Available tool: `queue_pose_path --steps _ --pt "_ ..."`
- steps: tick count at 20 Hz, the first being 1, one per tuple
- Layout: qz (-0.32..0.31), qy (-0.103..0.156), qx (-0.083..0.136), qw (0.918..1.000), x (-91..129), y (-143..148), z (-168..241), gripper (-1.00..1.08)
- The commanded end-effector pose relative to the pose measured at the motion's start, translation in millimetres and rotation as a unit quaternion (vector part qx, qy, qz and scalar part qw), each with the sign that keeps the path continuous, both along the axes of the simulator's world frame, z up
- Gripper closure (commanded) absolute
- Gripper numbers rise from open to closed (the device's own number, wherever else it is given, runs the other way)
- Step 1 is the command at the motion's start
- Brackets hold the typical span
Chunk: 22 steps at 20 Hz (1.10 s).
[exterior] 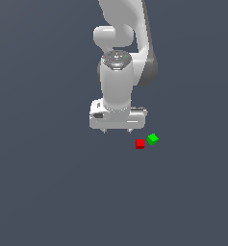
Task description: Stack the red cube on top of the green cube.
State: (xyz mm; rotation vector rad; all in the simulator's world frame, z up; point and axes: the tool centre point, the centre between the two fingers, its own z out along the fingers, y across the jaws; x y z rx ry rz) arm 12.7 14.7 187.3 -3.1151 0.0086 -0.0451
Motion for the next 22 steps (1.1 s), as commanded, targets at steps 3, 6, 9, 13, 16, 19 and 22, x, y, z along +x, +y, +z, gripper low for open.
queue_pose_path --steps 3,6,9,13,16,19,22 --pt "0.002 0.000 0.000 1.0000 0 0 0 -0.92" --pt "0.010 0.000 0.000 1.0000 1 2 -1 -0.92" --pt "0.026 0.000 -0.001 0.9997 2 4 -4 -0.92" --pt "0.058 0.000 -0.001 0.9983 5 9 -9 -0.92" --pt "0.091 0.000 -0.002 0.9959 7 15 -13 -0.92" --pt "0.131 0.000 -0.003 0.9913 10 22 -19 -0.92" --pt "0.179 0.000 -0.004 0.9838 12 31 -27 -0.92"
